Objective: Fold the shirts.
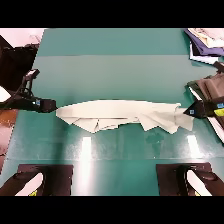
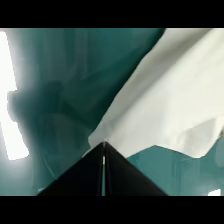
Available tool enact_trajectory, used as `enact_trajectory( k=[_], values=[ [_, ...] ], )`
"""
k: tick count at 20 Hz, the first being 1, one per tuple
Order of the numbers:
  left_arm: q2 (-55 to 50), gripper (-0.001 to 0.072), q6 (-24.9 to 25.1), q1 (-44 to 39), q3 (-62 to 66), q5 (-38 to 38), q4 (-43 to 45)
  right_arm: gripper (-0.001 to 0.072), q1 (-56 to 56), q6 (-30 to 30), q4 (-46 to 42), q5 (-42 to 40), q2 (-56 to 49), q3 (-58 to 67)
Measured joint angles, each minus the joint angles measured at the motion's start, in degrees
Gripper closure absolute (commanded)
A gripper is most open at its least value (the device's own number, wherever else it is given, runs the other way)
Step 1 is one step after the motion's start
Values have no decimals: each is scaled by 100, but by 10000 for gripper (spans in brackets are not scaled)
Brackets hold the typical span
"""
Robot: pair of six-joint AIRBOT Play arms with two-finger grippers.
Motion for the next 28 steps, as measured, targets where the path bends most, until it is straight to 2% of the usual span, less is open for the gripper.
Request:
enact_trajectory(
  k=[3,4,5,11,14,20,24,28],
  values=[
    [7,668,122,149,144,-59,-192,299,-140,0,-92,-173,398,-564],
    [0,367,149,173,168,-76,-212,300,-236,0,-70,-269,557,-776],
    [-9,187,160,197,186,-131,-219,300,-350,0,-28,-376,697,-957],
    [-24,188,201,234,162,-415,-210,303,-966,0,417,-699,1226,-1582],
    [-28,188,251,234,-295,-435,-273,304,-1051,0,616,-835,1296,-1655],
    [-37,188,348,234,-1513,313,-544,305,-1095,0,748,-966,1331,-1694],
    [-238,188,358,236,-1757,782,-782,305,-1099,0,774,-960,1331,-1696],
    [-560,190,667,236,-1818,981,-1386,305,-1099,0,776,-872,1331,-1696]
  ],
)
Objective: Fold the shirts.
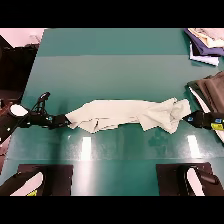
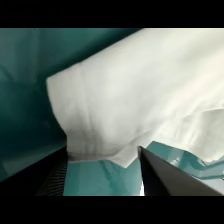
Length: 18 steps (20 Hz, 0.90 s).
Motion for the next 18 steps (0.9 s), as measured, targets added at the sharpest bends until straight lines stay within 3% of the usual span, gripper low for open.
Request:
enact_trajectory(
  k=[1,2,4,10,18],
  values=[
    [-42,191,66,0,-9,44,-114,305,0,0,2,13,0,0],
    [-72,289,116,0,-11,70,-199,304,0,0,2,22,2,0],
    [-109,671,177,0,-13,101,-302,305,0,0,2,39,0,0],
    [-138,685,258,0,369,52,-411,305,0,-2,-4,-103,-76,0],
    [-72,684,289,0,1547,-603,-334,305,39,-13,289,-979,-1523,90]
  ],
)
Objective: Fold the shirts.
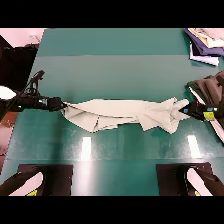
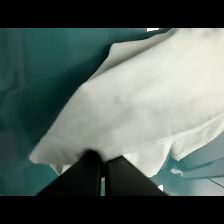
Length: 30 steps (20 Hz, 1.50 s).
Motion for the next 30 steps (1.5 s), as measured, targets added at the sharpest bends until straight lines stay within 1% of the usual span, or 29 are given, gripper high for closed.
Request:
enact_trajectory(
  k=[6,7,8,9,12,15,18,25,27,30],
  values=[
    [2,684,7,0,160,-136,22,311,629,-85,203,-667,-1405,654],
    [2,684,7,0,166,-149,26,418,723,-90,199,-734,-1644,787],
    [2,684,7,0,173,-153,26,591,807,-94,173,-756,-1851,905],
    [2,684,7,0,177,-170,28,697,885,-96,122,-758,-2055,1029],
    [4,685,4,0,264,-195,44,698,1040,-138,9,-750,-2415,1401],
    [31,685,4,0,918,-234,94,699,1106,-179,-35,-723,-2367,2044],
    [116,685,2,0,2262,-256,144,699,1110,-199,-35,-789,-1956,2994],
    [205,685,-131,0,6365,-367,188,700,1093,-210,-44,-1178,-828,5449],
    [352,686,-238,0,7029,-299,188,700,1093,-210,-42,-1215,-592,6008],
    [699,686,-332,0,7482,-17,195,701,1093,-210,-42,-1246,-356,6787]
  ],
)
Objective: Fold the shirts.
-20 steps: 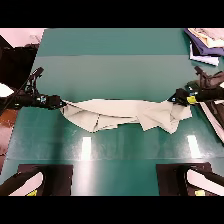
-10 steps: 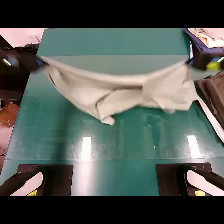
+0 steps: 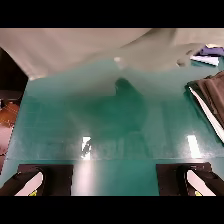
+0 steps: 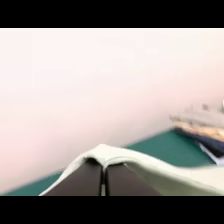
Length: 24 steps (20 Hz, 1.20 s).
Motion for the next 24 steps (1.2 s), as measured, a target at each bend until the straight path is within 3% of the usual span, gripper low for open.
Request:
enact_trajectory(
  k=[5,9,13,18,20,24],
  values=[
    [527,686,-63,0,247,518,66,702,0,205,-291,-15,109,800],
    [623,685,-363,0,-170,566,721,702,2,520,-931,144,-70,970],
    [319,685,-636,-2,-1362,61,1106,702,2,785,-1196,901,-841,955],
    [-833,684,-710,-2,-2649,-627,1134,702,46,1093,-1285,1687,-2011,-142],
    [-1445,684,-651,-2,-2905,-645,1137,702,125,1139,-1298,1556,-2461,-610],
    [-2616,684,-496,-2,-3110,-94,1139,702,376,1182,-1309,361,-3338,-1296]
  ],
)
